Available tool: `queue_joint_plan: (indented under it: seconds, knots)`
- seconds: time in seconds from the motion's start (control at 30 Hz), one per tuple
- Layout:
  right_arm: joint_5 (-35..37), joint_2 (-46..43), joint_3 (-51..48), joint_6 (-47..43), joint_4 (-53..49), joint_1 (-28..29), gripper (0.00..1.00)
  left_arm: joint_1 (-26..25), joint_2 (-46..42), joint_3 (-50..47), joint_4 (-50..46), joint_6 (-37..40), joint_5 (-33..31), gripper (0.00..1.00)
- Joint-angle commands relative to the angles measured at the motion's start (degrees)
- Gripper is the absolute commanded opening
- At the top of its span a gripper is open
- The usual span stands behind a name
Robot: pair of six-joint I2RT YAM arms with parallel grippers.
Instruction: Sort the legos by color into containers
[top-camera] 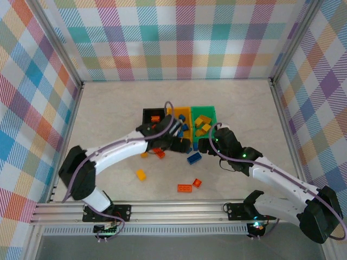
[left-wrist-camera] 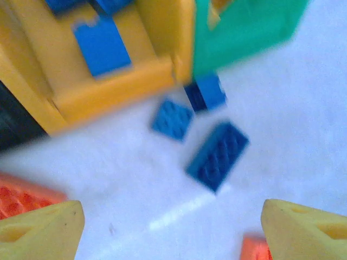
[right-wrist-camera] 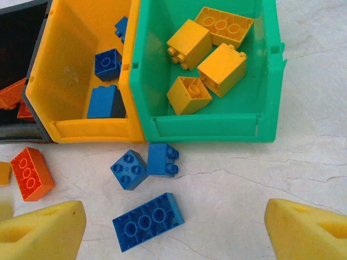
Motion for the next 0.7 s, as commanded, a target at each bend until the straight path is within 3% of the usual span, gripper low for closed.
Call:
queue_joint_plan:
  seconds: [0.0,0.17,0.33,0.67]
  knots:
    - [-0.84,0.28,-0.28,0.99,0.99,-0.53,0.86,-4.99,-3.43,-8.69,1.63,2.98,3.87,0.86]
    - [-1.11,1.27,-0.46,1.50,1.44,-0.62,0.86,-13.22,-4.43,-14.91,6.75,4.25,3.86,0.87]
    - [-0.95,1.53,-0.71,1.80,1.28,-0.64,0.86,-18.92,-1.42,-14.16,9.24,7.32,0.76,0.92]
    - [-0.81,1.09,-0.87,2.07,1.01,-0.85,0.86,-25.33,5.29,-12.05,7.45,12.32,-8.72,0.91]
